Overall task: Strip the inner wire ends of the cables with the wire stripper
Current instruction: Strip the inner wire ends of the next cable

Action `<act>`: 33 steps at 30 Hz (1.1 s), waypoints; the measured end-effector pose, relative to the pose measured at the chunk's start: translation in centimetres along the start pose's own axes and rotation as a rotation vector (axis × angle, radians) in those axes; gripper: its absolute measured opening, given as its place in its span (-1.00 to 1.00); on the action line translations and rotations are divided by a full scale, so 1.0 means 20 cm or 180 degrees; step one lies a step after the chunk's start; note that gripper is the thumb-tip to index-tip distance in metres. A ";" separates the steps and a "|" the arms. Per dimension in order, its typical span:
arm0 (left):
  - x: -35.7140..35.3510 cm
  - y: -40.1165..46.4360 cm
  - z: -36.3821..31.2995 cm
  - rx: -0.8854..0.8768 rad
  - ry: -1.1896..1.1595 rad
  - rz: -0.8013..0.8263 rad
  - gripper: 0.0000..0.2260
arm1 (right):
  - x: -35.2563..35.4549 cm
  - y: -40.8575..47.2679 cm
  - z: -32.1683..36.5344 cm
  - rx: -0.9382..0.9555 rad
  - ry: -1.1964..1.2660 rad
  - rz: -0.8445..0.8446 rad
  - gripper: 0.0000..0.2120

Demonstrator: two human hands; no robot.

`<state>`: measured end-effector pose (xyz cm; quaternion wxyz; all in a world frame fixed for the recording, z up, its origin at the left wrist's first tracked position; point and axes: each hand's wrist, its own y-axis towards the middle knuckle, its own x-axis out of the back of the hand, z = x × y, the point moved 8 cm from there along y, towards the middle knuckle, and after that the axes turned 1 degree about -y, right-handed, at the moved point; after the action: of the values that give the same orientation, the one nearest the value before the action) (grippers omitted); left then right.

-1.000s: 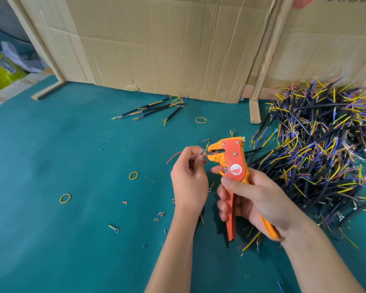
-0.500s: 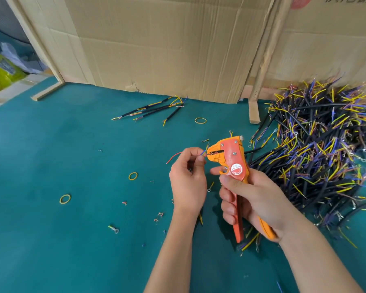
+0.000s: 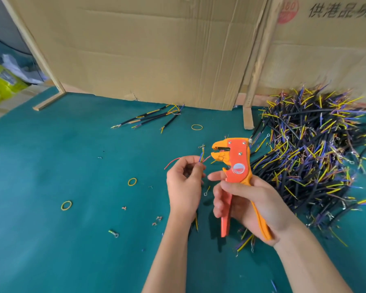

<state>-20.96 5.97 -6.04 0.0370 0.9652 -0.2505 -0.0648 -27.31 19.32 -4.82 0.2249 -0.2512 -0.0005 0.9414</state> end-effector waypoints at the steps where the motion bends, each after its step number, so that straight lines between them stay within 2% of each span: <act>1: 0.00 -0.01 0.00 0.0073 -0.0059 0.0022 -0.83 | 0.00 -0.01 0.02 0.0022 0.0036 0.0129 -0.63; 4: -0.01 -0.03 -0.01 0.0257 -0.0289 0.0050 -0.79 | -0.02 -0.05 0.05 0.0062 0.0221 0.0550 -0.50; 6: -0.04 -0.05 -0.04 0.0346 -0.0535 0.0128 -0.81 | -0.04 -0.07 0.08 0.0124 0.0384 0.0811 -0.49; 10: -0.27 -0.05 -0.20 0.0262 -0.0471 0.0772 -0.81 | -0.10 -0.11 0.13 0.0256 0.0765 0.1426 -0.54; 13: -0.47 0.04 -0.37 -0.0436 0.0491 0.1417 -0.87 | -0.14 -0.12 0.14 0.0248 0.1048 0.1675 -0.55; 15: -0.59 0.11 -0.42 -0.1023 0.1859 0.2052 -0.73 | -0.11 -0.11 0.13 0.0215 0.1031 0.1558 -0.53; 16: -0.59 0.19 -0.40 -0.1233 0.2481 0.2118 -0.71 | -0.10 -0.10 0.12 0.0196 0.0965 0.1452 -0.52; 19: -0.41 0.53 -0.29 -0.1151 0.3588 0.1419 -0.71 | -0.06 -0.06 0.06 0.0090 0.0662 0.1060 -0.46; 21: -0.20 0.71 -0.13 -0.0523 0.4382 0.1177 -0.59 | -0.07 -0.04 0.02 -0.0051 0.0499 0.0930 -0.45; 23: -0.02 0.80 0.01 -0.0024 0.4751 0.1230 -0.46 | -0.10 -0.03 -0.02 -0.0214 0.0374 0.0939 -0.50; 25: 0.05 0.84 0.06 -0.0047 0.4795 0.1301 -0.42 | -0.14 -0.03 -0.04 -0.0326 0.0245 0.1002 -0.54; 30: 0.10 0.80 -0.06 -0.0232 0.4515 0.1068 -0.73 | -0.16 -0.02 -0.07 -0.0463 0.0033 0.0981 -0.54; 33: 0.18 0.63 -0.16 -0.0257 0.4238 0.0832 -0.71 | -0.16 -0.03 -0.10 -0.0546 -0.0025 0.0899 -0.52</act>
<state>-23.32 -6.62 -2.06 0.2269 0.7590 -0.2863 0.5389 -23.78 18.25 -4.97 0.0680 -0.2634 -0.0464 0.9612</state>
